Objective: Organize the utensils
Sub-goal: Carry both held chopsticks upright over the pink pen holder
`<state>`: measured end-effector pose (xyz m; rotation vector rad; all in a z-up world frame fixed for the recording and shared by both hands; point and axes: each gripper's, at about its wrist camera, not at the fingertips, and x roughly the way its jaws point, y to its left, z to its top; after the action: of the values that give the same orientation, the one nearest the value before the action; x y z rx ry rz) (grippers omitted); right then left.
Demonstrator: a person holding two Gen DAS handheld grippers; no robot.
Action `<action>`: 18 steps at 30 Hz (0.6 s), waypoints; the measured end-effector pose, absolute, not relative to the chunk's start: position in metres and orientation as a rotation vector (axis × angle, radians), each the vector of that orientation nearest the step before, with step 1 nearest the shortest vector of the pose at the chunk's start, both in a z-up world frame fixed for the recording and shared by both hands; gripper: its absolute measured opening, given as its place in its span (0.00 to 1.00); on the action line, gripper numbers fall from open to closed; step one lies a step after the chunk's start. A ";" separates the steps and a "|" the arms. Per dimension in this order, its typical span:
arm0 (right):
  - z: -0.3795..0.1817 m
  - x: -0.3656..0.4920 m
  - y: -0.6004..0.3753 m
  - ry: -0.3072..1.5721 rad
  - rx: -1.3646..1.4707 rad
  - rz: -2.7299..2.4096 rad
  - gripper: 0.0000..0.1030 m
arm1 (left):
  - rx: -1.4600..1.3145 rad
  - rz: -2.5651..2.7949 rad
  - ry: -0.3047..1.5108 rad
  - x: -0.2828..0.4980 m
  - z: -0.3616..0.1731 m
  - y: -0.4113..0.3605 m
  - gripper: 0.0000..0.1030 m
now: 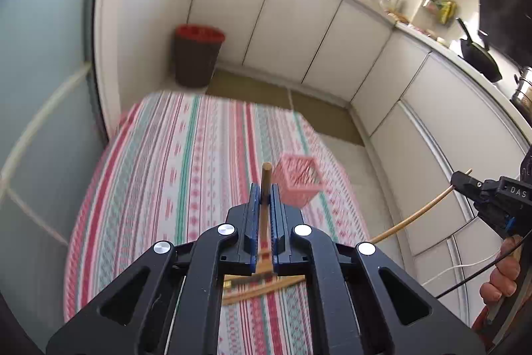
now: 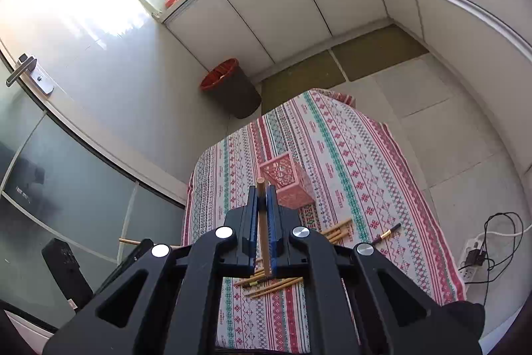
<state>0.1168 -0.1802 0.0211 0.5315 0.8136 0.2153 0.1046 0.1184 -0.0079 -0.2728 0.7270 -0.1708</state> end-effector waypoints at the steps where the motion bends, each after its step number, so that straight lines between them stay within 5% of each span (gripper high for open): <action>1: 0.028 0.119 -0.180 0.804 0.523 0.218 0.05 | -0.257 -0.176 0.702 0.111 0.006 0.115 0.05; 9: 0.092 0.148 -0.182 0.697 0.438 0.194 0.05 | -0.210 -0.221 0.598 0.156 0.061 0.092 0.05; 18: 0.098 0.192 -0.189 0.625 0.417 0.156 0.05 | -0.196 -0.227 0.617 0.216 0.030 0.056 0.05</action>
<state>0.1917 -0.1891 0.0984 0.4173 0.6255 0.1558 0.2163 0.0557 0.0304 -0.1965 0.6168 -0.2272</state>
